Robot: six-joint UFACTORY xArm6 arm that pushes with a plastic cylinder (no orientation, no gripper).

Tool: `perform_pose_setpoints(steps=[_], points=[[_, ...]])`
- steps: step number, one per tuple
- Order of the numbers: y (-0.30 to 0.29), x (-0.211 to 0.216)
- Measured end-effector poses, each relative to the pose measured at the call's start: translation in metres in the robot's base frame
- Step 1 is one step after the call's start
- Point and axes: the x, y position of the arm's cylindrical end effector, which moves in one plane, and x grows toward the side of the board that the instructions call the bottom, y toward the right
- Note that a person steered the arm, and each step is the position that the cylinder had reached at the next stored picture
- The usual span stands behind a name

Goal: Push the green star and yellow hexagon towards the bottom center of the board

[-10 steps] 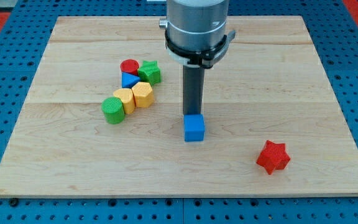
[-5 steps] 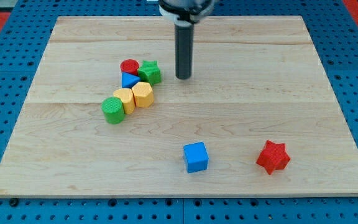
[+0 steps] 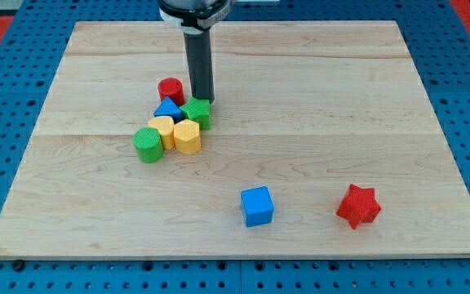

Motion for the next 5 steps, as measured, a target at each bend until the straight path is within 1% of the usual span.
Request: perform_pose_setpoints(steps=[1, 2, 4, 5], points=[[0.004, 0.019], [0.004, 0.026], [0.004, 0.083], [0.004, 0.094]])
